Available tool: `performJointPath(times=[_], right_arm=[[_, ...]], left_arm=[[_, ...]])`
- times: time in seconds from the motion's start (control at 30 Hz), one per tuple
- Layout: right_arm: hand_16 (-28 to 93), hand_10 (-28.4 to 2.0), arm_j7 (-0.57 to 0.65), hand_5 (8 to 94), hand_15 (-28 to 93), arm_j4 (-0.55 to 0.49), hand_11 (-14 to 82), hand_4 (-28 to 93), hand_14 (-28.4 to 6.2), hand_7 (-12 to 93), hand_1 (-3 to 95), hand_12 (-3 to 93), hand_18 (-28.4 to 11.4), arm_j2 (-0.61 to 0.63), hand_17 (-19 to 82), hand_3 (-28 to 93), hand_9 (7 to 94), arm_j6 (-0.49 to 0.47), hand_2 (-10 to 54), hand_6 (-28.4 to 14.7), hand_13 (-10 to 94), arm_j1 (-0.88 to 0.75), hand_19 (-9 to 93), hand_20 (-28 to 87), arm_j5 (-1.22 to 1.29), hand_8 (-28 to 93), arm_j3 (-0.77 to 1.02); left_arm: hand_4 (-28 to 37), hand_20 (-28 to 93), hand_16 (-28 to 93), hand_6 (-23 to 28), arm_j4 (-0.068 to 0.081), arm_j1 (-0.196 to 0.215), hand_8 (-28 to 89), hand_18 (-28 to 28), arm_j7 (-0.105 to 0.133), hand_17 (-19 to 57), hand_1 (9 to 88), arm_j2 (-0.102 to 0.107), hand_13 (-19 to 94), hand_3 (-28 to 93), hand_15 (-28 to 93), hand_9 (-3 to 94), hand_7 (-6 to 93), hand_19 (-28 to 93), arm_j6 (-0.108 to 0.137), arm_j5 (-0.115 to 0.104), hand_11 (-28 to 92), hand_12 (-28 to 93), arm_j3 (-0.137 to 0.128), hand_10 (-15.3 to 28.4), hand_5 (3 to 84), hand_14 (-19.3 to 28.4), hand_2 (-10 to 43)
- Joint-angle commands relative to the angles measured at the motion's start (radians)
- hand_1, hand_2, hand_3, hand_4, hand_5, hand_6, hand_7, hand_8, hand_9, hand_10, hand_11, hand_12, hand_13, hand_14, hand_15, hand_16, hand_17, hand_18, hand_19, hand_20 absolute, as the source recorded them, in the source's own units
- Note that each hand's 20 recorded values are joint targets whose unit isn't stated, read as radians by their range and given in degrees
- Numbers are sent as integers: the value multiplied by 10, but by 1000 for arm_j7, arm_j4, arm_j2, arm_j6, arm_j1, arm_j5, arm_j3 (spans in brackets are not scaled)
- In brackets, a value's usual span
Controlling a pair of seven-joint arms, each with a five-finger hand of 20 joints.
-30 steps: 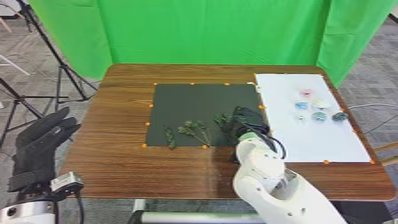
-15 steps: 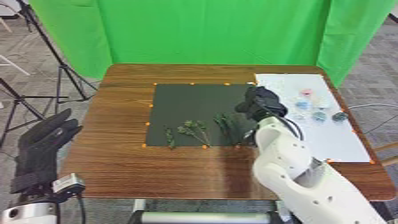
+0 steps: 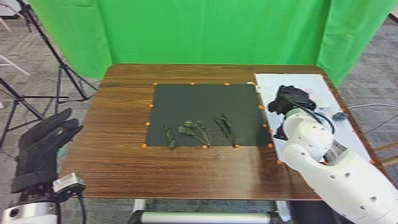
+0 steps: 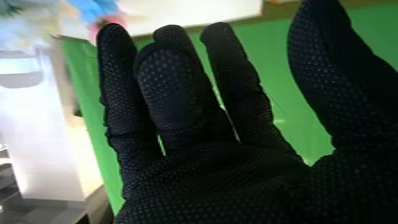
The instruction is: Arrange flowers
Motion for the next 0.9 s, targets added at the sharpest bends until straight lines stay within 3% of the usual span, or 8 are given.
performJointPath(times=[0.03,0.13,0.2,0.27,0.57,0.73,0.87,0.9], right_arm=[[149,-230,25,521,799,41,221,-231,-123,195,365,159,-208,47,339,826,509,32,-81,-113,641,-1,878,-201,-24,-100,-21],[143,-233,52,518,800,50,210,-233,-124,193,365,158,-209,72,338,827,501,55,-82,-112,640,16,874,-192,-50,-100,-55],[141,-235,69,518,800,57,205,-234,-123,192,366,157,-211,84,338,827,497,86,-82,-112,640,28,873,-187,-61,-100,-72],[139,-235,91,519,800,57,202,-234,-123,193,366,156,-211,103,341,827,495,105,-82,-112,641,41,876,-183,-64,-100,-95],[134,-242,113,524,804,86,191,-232,-130,186,372,155,-210,95,361,819,492,12,-85,-114,647,55,889,-182,-51,-102,-76],[133,-242,107,521,806,109,186,-231,-131,171,377,155,-211,74,363,814,490,-47,-87,-118,649,45,894,-190,-12,-97,-26],[133,-242,114,521,809,118,185,-231,-133,168,380,155,-211,73,363,811,490,-60,-86,-118,651,50,895,-195,0,-95,-25],[133,-242,110,521,810,119,185,-231,-133,168,380,155,-210,69,363,812,491,-67,-87,-119,652,45,896,-196,1,-95,-17]], left_arm=[[-169,20,-161,101,-5,-6,-111,218,-13,-90,265,-12,253,838,626,370,179,579,-6,11,376,78,7,200,409,271,44],[-168,20,-160,101,-3,-12,-111,218,-18,-90,265,-21,253,838,627,370,179,579,-10,16,376,78,11,200,409,271,44],[-168,19,-161,101,-3,-7,-111,218,-4,-90,265,-12,253,838,626,370,179,579,-3,5,376,78,13,200,409,270,44],[-168,19,-161,101,-2,-10,-111,218,-10,-90,265,-17,253,839,626,371,179,578,-10,10,376,78,14,200,409,271,44],[-169,19,-160,101,1,-18,-111,218,-2,-90,266,-17,254,837,627,371,178,578,-9,10,376,79,23,199,409,271,44],[-167,19,-160,101,4,-21,-111,218,16,-90,265,-3,254,838,627,370,179,578,0,-3,376,79,32,199,409,271,44],[-168,19,-161,100,6,-21,-111,218,11,-90,266,-9,254,837,627,371,179,578,-8,2,376,79,27,200,408,271,44],[-167,19,-161,100,5,-15,-111,218,21,-90,266,-2,253,837,627,371,180,578,-1,-7,376,79,28,200,408,271,44]])
